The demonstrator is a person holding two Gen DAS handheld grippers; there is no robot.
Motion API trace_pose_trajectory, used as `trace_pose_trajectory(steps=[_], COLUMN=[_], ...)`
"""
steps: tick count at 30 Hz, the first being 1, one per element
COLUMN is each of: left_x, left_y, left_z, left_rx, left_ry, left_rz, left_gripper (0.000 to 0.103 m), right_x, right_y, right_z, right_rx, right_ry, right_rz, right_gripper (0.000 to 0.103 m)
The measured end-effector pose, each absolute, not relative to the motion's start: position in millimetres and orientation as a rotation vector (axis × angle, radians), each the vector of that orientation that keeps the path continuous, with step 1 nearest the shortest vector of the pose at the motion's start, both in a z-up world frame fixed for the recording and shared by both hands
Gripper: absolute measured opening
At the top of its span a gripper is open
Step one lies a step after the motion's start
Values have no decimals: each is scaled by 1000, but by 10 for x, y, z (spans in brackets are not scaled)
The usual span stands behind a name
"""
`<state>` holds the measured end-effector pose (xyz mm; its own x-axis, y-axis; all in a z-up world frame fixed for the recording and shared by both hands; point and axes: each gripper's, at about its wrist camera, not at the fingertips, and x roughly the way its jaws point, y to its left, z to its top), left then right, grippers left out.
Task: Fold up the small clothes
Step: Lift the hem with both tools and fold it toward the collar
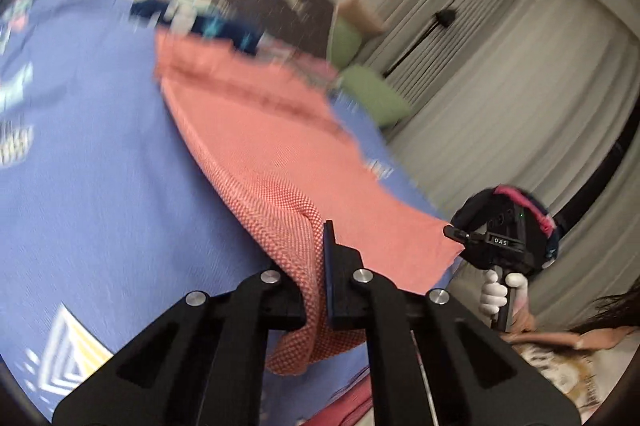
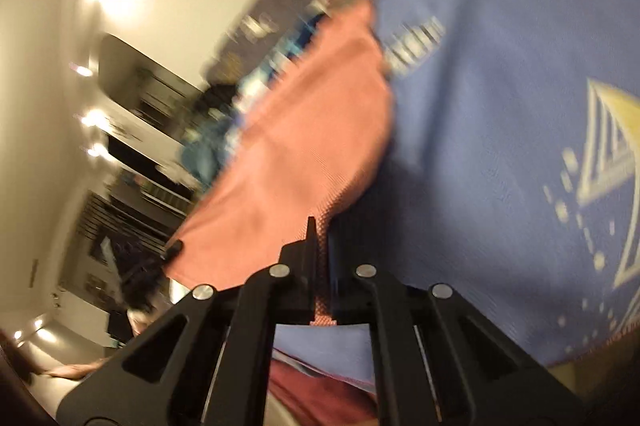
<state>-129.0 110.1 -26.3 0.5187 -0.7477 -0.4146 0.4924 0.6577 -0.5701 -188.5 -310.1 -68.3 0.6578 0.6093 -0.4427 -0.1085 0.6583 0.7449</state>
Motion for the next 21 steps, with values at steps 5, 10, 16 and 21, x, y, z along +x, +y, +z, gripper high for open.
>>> trace_pose_trajectory(steps=[5, 10, 16, 21], left_x=[-1525, -1865, -1718, -1410], left_y=[1150, 1172, 1070, 996], left_z=[175, 526, 561, 468], left_rx=[-387, -348, -316, -317], left_ry=[572, 452, 450, 492], left_rz=[-785, -791, -760, -719], left_gripper=[5, 6, 6, 6], right_x=[-2077, -2388, -2292, -1924], right_y=[-3125, -3213, -3148, -3174], right_z=[-9, 384, 449, 252], right_rx=[698, 664, 577, 627], right_ry=[530, 405, 404, 445], right_rz=[534, 578, 537, 508], right_gripper=[4, 4, 5, 5])
